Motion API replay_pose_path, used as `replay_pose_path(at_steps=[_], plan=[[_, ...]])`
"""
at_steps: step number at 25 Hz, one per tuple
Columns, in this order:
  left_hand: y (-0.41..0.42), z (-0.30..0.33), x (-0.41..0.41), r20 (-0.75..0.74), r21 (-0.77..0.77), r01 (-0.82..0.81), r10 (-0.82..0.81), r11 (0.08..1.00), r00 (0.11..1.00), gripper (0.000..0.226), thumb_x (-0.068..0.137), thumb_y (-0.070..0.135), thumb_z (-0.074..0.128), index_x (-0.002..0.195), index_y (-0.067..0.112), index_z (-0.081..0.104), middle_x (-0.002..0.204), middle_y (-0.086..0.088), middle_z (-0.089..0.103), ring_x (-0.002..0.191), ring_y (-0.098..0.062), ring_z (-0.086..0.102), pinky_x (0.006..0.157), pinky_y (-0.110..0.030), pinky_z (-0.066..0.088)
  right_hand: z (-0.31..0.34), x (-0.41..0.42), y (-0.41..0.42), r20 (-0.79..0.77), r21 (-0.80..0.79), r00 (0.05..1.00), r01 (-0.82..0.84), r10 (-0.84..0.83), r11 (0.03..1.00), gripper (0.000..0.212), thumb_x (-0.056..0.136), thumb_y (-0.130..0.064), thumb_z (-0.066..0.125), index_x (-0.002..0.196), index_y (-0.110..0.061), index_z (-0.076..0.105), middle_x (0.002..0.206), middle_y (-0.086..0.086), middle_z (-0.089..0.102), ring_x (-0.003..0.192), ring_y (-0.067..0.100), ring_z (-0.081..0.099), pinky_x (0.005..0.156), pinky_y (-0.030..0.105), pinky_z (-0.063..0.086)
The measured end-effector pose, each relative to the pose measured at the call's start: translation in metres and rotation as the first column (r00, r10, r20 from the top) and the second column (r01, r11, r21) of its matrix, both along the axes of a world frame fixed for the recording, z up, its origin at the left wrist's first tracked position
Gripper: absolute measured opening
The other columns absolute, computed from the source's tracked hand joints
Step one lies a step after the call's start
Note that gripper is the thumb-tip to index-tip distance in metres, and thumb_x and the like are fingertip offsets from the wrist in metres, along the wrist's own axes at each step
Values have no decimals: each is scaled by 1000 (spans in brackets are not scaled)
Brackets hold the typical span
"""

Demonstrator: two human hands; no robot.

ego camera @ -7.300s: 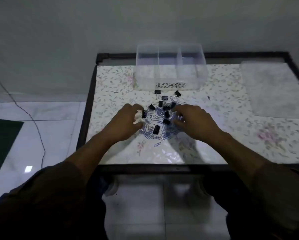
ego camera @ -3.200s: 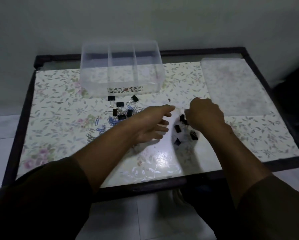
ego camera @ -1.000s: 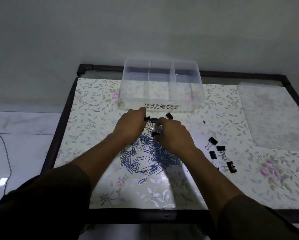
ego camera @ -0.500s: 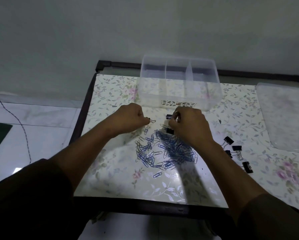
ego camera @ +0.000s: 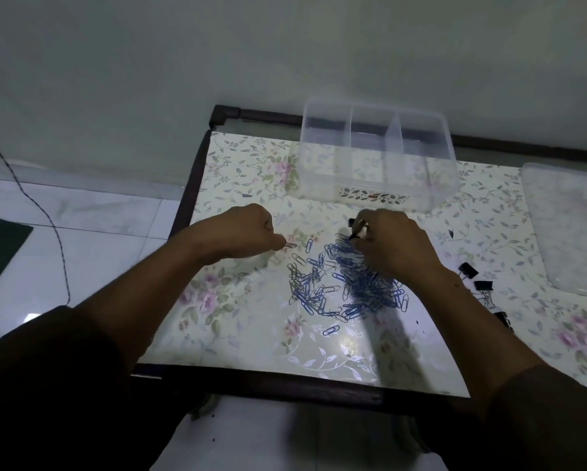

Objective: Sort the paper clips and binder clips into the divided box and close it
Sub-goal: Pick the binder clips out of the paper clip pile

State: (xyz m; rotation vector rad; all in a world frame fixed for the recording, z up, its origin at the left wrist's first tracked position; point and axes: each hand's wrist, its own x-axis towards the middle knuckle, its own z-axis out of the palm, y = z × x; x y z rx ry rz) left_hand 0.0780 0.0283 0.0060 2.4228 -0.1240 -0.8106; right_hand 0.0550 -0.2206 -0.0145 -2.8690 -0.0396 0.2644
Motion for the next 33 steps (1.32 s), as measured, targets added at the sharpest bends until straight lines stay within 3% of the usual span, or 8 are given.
replay_pose_path(at_steps=[4,9,11,14,17,21,27,33], plan=[[21,6,-2,-90,101,194,-186,976,979,21,89,33,66,87,13,62,85,-7,72,67,-19,61,66,-33,49,28,-16,49,-142,500,989,37,40,865,13,89,-28,73,96,-19,66,80,-2,69,64,6,62,56,23,47],[41,5,-11,-154,258,364,-334,895,930,3,90,20,63,92,21,61,93,-3,70,79,-20,67,66,-29,50,10,-46,119,-324,570,907,-40,270,820,21,97,-23,60,118,-23,61,111,4,72,90,22,68,76,35,54],[45,7,-8,-164,235,310,-277,921,947,18,92,19,60,109,21,61,104,-4,68,86,-21,69,75,-33,57,11,-43,122,-323,557,904,-57,280,829,32,99,-22,57,131,-23,58,124,6,66,103,24,68,86,38,56],[42,13,2,-88,337,284,-270,898,959,32,95,30,56,127,24,56,124,-7,63,102,-24,65,84,-36,56,19,-32,103,-301,614,934,35,192,789,31,100,-15,56,130,-17,61,122,8,66,90,24,75,83,43,62],[14,6,10,121,356,252,-312,900,942,41,94,37,57,131,20,53,130,-11,60,111,-27,59,86,-34,48,12,-9,53,-63,454,998,43,-16,890,24,98,-14,58,121,-17,67,116,6,71,88,19,72,73,32,59],[-49,-18,12,319,215,287,-345,934,883,42,93,30,60,132,19,52,126,-12,60,110,-29,59,89,-40,51,-12,11,-19,166,201,955,210,-245,957,27,96,-13,57,120,-16,69,120,10,72,108,32,67,87,40,55],[-113,-38,32,509,232,361,-429,903,747,40,96,16,51,134,30,55,120,-5,61,106,-27,61,80,-41,54,-40,14,-37,133,-112,991,41,-26,993,50,89,1,56,134,-21,59,126,10,61,112,35,58,74,41,51],[-140,-55,33,533,372,419,-561,828,634,45,86,2,57,125,23,54,95,-7,54,84,-28,57,56,-36,44,-37,19,-44,138,-111,987,97,-81,989,20,90,-9,61,109,-17,63,102,10,60,89,33,61,61,34,40]])
